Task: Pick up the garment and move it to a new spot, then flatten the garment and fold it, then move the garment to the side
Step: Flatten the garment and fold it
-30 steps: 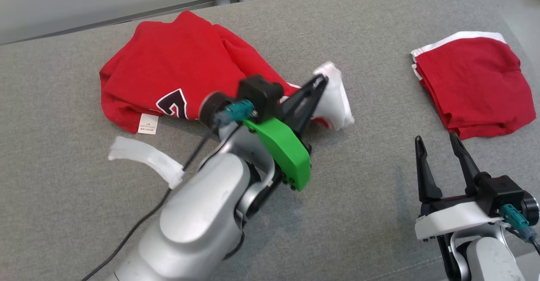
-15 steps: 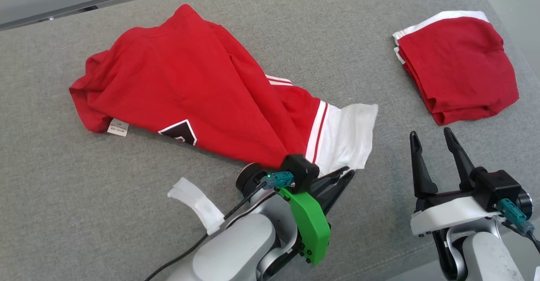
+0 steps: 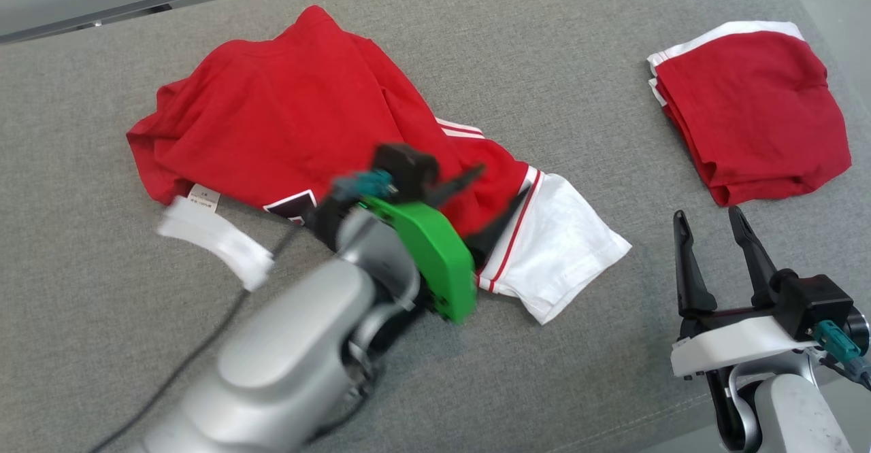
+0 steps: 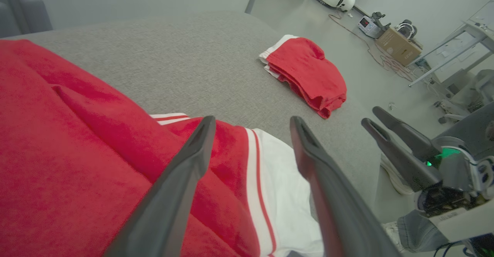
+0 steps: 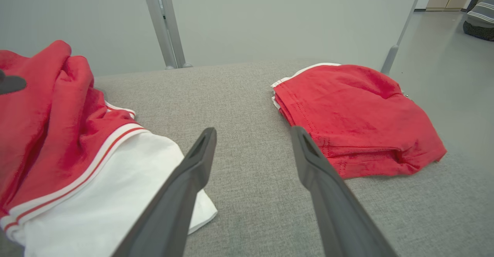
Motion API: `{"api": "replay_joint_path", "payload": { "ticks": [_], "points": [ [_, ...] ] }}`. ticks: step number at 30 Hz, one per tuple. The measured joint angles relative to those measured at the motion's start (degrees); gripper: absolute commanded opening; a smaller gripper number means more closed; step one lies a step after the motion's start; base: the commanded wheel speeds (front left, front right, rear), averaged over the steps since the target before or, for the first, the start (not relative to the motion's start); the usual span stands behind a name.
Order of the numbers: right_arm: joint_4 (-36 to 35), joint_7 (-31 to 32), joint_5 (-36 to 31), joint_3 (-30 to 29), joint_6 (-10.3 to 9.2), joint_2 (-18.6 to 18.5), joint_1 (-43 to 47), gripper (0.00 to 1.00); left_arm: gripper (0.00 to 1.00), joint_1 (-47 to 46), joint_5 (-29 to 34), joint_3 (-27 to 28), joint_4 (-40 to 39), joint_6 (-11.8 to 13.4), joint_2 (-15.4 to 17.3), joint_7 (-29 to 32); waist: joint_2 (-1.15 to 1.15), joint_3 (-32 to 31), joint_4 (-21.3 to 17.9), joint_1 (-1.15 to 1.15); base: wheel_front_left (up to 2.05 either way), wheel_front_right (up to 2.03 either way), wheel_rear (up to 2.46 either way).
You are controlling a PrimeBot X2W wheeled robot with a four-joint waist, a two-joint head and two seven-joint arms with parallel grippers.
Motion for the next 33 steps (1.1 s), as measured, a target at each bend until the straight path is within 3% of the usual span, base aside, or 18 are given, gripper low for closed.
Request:
{"api": "replay_joint_path", "payload": {
  "ticks": [4,10,23,30,31,33],
  "points": [
    [-0.09,0.0,0.41,0.85,0.0,0.01,-0.15,1.0,1.0,-5.3,-0.15,4.48,1.6,2.76,6.08,3.79,0.0,0.59,-0.21,0.0,0.0,0.0,0.0],
    [-0.07,0.0,0.8,2.76,0.0,0.0,-2.07,1.0,1.0,-15.32,0.87,5.22,10.04,1.88,10.12,11.12,0.0,2.65,-1.36,0.0,0.0,0.0,0.0],
    [-0.09,0.0,2.6,5.13,0.0,-0.03,-2.03,1.0,1.0,-29.42,4.35,5.11,24.99,-1.22,14.43,16.36,0.0,8.13,-7.08,0.0,0.0,0.0,0.0],
    [-0.05,0.0,2.44,3.82,0.0,0.01,-2.06,1.0,0.99,-29.86,1.09,5.98,27.61,-2.76,12.26,17.79,0.0,9.06,-8.07,0.01,0.0,0.0,0.0],
    [-0.09,0.0,2.36,3.57,0.0,0.01,-2.21,1.0,0.54,-29.88,1.21,5.78,27.69,-2.79,12.18,17.44,0.0,8.89,-7.99,0.01,0.0,0.0,0.0],
    [-0.08,0.0,2.15,3.07,0.0,-0.04,-2.22,1.0,0.0,-29.9,1.36,5.58,27.77,-3.08,11.91,17.06,0.0,8.59,-7.53,0.01,0.0,0.0,0.0]
  ]
}}
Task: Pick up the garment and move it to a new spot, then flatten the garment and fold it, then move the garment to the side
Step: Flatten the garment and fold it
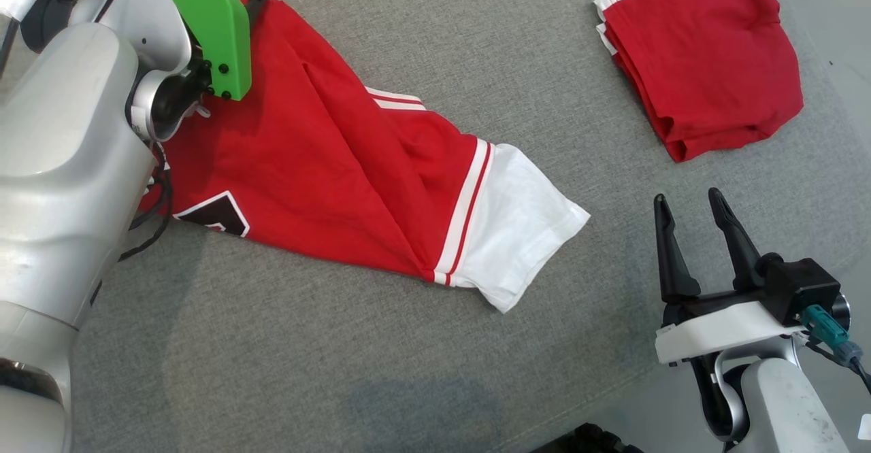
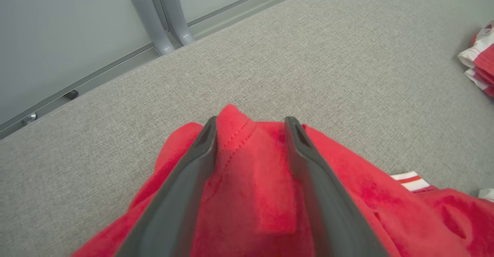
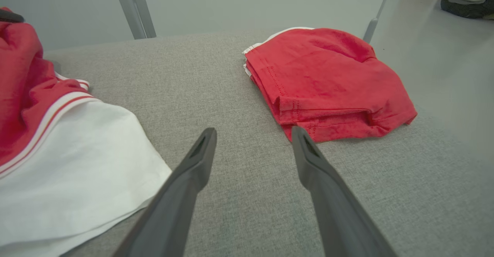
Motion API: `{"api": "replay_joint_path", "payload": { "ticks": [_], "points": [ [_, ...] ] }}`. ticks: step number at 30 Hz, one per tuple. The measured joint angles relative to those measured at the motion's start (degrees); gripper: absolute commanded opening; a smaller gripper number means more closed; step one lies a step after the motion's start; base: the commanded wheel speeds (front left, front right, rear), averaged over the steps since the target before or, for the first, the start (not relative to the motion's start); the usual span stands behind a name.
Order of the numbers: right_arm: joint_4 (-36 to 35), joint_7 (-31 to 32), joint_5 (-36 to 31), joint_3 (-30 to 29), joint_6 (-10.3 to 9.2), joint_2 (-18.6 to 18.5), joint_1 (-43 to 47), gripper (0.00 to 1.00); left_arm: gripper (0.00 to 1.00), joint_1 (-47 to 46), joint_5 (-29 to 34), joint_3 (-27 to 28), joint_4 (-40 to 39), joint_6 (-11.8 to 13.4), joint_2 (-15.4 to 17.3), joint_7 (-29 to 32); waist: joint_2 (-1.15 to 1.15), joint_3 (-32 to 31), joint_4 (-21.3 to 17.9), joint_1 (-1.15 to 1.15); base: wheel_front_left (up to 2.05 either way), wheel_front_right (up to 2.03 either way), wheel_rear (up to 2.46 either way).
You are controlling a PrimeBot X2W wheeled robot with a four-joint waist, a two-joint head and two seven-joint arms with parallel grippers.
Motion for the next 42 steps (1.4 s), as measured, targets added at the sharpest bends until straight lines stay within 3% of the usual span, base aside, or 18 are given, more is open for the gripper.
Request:
{"api": "replay_joint_path", "payload": {
  "ticks": [9,17,21,26,28,33,38,39,41,42],
  "points": [
    [0.18,0.0,-1.42,-0.9,0.0,0.03,0.67,1.0,0.0,1.07,-1.23,-0.03,-0.77,-1.33,-2.82,-2.58,0.0,-1.89,3.33,0.0,0.0,0.0,0.0],
    [-0.69,0.0,-2.79,-4.81,0.0,0.03,1.03,1.0,0.0,2.4,1.19,0.4,-9.51,-1.81,-2.38,-13.28,0.0,-2.65,7.54,0.0,0.0,0.0,0.0],
    [-0.23,0.0,-3.92,-6.34,0.0,0.05,3.5,1.0,0.0,14.37,1.43,1.35,-22.23,1.57,3.07,-18.82,0.0,-3.92,11.64,0.0,0.0,0.0,0.0],
    [-0.19,0.0,-4.83,-6.53,0.0,0.08,4.91,1.0,0.0,33.01,-1.75,5.1,-36.29,9.0,10.35,-25.5,0.0,-6.06,15.76,-0.01,0.0,0.0,0.0],
    [-0.42,0.0,-5.1,-6.8,0.0,0.09,5.65,1.0,0.0,40.47,-3.26,6.32,-41.43,10.33,12.32,-29.29,0.0,-6.89,17.45,-0.01,0.0,0.0,0.0],
    [-0.27,0.0,-6.34,-7.16,0.0,0.09,7.05,1.0,0.0,52.39,-6.79,7.82,-44.7,8.73,12.35,-37.69,0.0,-8.37,22.04,-0.01,0.0,0.0,0.0],
    [-0.31,0.0,-6.92,-7.35,0.0,0.09,6.9,1.0,0.0,57.42,-6.27,10.47,-42.79,6.72,9.06,-40.35,0.0,-9.43,25.96,-0.01,0.0,0.0,0.0],
    [-0.34,0.0,-7.08,-7.38,0.0,0.09,6.91,1.0,0.02,58.5,-6.42,11.38,-42.68,5.79,8.15,-40.39,0.0,-9.65,26.58,-0.01,0.0,0.0,0.0],
    [-0.37,0.0,-7.37,-7.44,0.0,0.09,7.04,1.0,0.36,60.85,-5.52,13.22,-42.01,4.27,6.32,-40.4,0.0,-10.12,27.61,-0.01,0.0,0.0,0.0],
    [-0.36,0.0,-7.42,-7.57,0.0,0.08,7.16,1.0,0.75,61.99,-4.57,14.96,-41.8,3.3,5.19,-40.42,0.0,-10.38,28.01,-0.01,0.0,0.0,0.0]
  ]
}}
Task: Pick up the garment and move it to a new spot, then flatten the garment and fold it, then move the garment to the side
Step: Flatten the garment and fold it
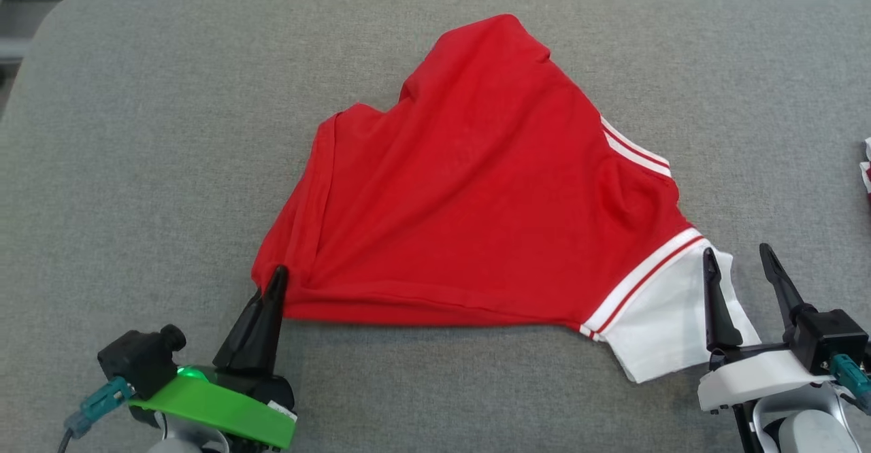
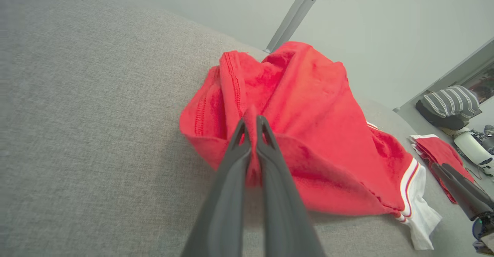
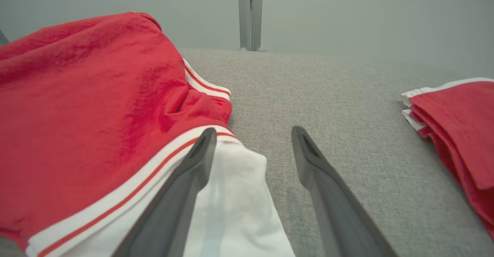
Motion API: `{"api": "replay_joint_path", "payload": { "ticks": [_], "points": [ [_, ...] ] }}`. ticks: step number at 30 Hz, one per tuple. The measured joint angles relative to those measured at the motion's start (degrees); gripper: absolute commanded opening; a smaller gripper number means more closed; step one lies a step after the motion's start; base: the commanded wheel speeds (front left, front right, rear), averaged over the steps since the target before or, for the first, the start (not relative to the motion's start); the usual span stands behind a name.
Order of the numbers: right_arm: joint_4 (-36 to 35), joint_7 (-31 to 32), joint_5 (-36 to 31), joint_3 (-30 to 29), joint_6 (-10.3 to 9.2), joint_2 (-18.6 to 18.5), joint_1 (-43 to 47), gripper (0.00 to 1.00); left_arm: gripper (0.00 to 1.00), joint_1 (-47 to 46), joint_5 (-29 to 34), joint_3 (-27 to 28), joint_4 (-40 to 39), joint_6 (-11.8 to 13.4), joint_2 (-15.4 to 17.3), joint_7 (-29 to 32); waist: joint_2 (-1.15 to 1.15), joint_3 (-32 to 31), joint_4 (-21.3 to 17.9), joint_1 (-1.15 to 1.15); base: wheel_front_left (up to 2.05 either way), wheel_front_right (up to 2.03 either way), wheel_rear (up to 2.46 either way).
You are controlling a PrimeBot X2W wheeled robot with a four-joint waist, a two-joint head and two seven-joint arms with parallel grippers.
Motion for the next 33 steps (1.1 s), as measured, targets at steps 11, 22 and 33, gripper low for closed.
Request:
{"api": "replay_joint_path", "payload": {
  "ticks": [11,22,33],
  "points": [
    [0.31,0.0,-0.21,-0.16,0.0,0.0,0.92,1.0,1.0,11.24,9.4,10.84,5.52,-7.08,-11.4,-0.32,0.0,-2.05,-0.19,0.0,0.0,0.0,0.0],
    [-2.03,0.0,-0.15,-2.57,0.0,0.0,3.5,1.0,1.0,15.94,26.36,25.27,4.1,-7.76,-18.6,-0.32,0.0,-4.83,-0.83,0.0,0.0,0.0,0.0],
    [-3.79,0.0,1.22,-3.14,0.0,0.0,6.27,1.0,1.0,17.25,32.01,28.94,2.97,-7.83,-19.62,-0.32,0.0,-9.15,-1.91,0.0,0.0,0.0,0.0]
  ]
}}
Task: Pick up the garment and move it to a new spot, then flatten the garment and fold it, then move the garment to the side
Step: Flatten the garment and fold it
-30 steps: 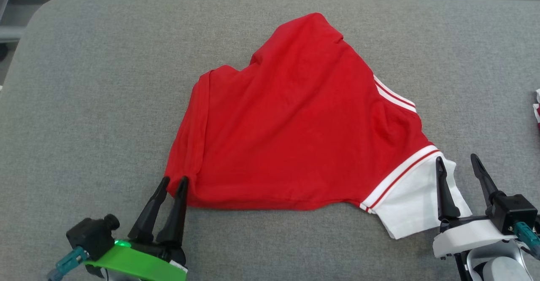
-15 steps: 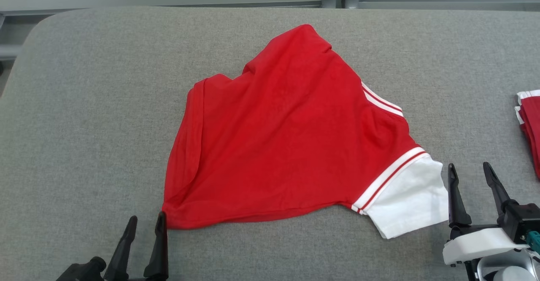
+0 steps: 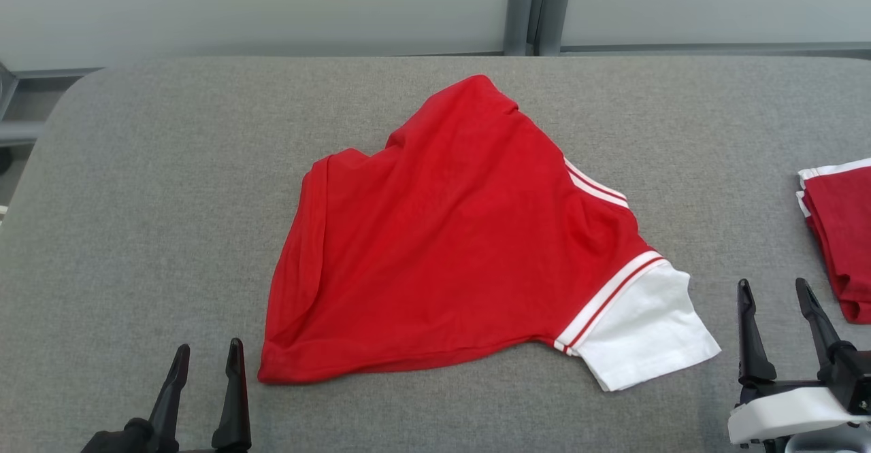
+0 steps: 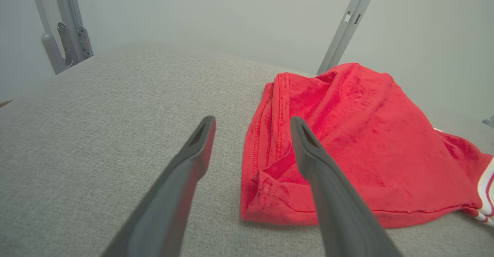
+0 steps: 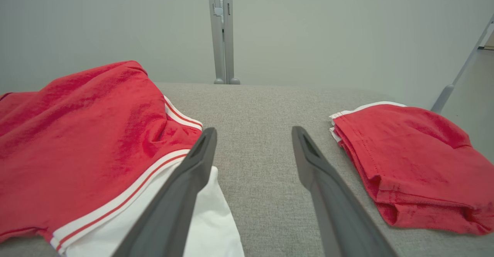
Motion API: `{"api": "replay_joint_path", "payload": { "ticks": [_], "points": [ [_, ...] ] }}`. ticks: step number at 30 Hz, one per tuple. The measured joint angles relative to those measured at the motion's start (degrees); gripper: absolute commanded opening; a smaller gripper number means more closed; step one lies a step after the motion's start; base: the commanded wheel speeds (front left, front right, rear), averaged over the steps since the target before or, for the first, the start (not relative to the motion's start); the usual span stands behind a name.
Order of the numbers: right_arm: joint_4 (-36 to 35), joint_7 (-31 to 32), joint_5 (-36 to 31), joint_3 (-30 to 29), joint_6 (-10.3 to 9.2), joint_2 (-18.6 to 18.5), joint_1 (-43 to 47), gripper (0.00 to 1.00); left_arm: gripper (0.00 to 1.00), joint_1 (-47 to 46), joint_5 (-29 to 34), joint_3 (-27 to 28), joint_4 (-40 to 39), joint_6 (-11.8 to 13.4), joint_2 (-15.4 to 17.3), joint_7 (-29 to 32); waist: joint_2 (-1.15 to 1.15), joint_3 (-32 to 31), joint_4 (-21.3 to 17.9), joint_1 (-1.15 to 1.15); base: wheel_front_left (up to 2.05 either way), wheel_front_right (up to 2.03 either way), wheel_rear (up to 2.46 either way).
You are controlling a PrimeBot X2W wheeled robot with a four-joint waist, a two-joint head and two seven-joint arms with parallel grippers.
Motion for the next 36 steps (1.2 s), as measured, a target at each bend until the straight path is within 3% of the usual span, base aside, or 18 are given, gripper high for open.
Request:
{"api": "replay_joint_path", "payload": {
  "ticks": [18,36],
  "points": [
    [3.38,0.0,-0.54,3.1,0.0,0.0,2.32,1.0,1.0,-2.85,0.11,-3.8,4.94,-0.01,5.34,0.0,0.0,-6.21,-2.79,0.0,0.0,0.0,0.0],
    [6.04,0.0,-1.16,6.52,0.0,0.0,-0.55,1.0,1.0,-5.62,-0.77,-2.08,10.34,-0.01,4.71,0.0,0.0,-7.94,-3.12,0.0,0.0,0.0,0.0]
  ]
}}
